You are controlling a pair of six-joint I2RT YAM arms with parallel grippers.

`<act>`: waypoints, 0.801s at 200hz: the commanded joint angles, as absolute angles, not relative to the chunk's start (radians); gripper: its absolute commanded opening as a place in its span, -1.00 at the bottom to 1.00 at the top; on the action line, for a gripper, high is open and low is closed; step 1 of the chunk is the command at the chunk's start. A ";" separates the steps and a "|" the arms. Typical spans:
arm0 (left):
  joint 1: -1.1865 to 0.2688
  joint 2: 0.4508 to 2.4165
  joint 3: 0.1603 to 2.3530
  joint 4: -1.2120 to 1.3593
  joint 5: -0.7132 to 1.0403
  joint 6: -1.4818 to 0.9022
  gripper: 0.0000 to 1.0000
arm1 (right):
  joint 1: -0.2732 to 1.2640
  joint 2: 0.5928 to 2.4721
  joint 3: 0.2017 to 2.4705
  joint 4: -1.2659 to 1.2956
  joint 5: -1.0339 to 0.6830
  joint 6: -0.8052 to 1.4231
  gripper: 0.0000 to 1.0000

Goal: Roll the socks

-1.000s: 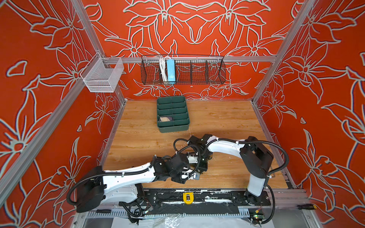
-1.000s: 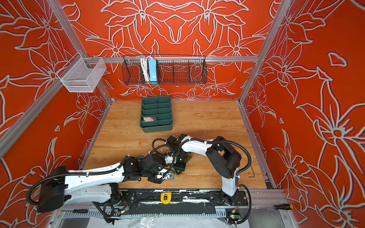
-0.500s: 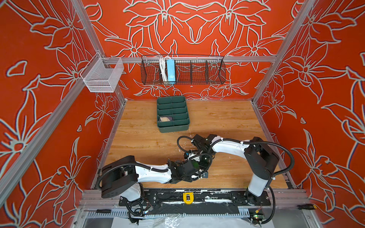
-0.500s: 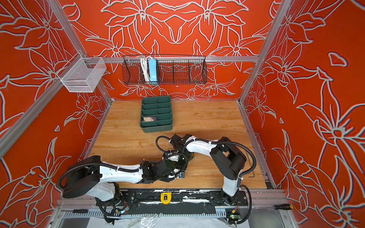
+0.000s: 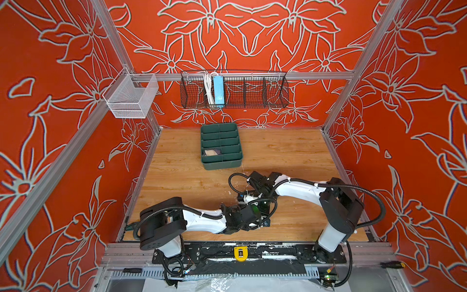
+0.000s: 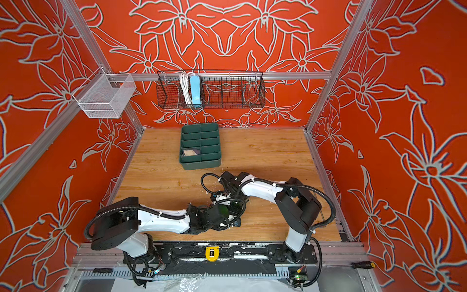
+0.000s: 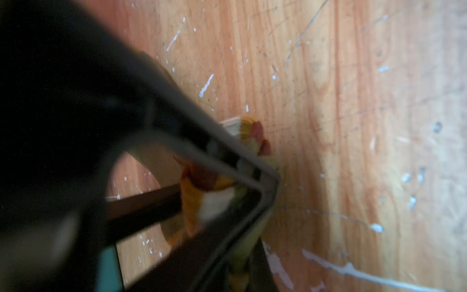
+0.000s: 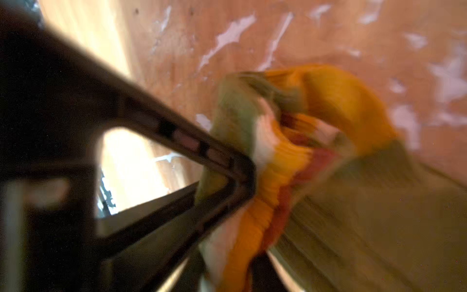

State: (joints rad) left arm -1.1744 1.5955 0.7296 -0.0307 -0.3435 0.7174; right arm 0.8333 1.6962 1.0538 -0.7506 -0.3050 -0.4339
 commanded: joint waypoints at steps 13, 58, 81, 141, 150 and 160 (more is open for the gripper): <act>-1.135 1.650 0.793 -0.195 -0.331 0.579 -1.00 | 0.865 1.533 0.953 -0.748 -0.228 -0.331 0.45; -1.135 1.665 0.830 -0.281 -0.256 0.544 -1.00 | 0.842 1.195 0.808 -0.652 0.138 -0.318 0.70; -1.131 1.688 0.891 -0.351 -0.193 0.532 -1.00 | 0.793 1.036 0.742 -0.533 0.388 -0.294 0.97; -1.069 1.814 1.216 -0.667 0.109 0.420 -1.00 | 0.605 0.771 0.684 -0.209 0.932 -0.206 0.96; -1.042 1.852 1.284 -0.741 0.199 0.397 -1.00 | 0.593 0.724 0.699 -0.210 0.968 -0.144 0.96; -1.013 1.909 1.364 -0.823 0.302 0.367 -1.00 | 0.581 0.674 0.730 -0.250 0.957 -0.088 0.96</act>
State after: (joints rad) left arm -1.0721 1.8149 1.2247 -0.5774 0.0265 0.4622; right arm 0.6064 0.7750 0.6876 -0.3042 0.7742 -0.2432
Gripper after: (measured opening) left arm 0.089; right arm 0.981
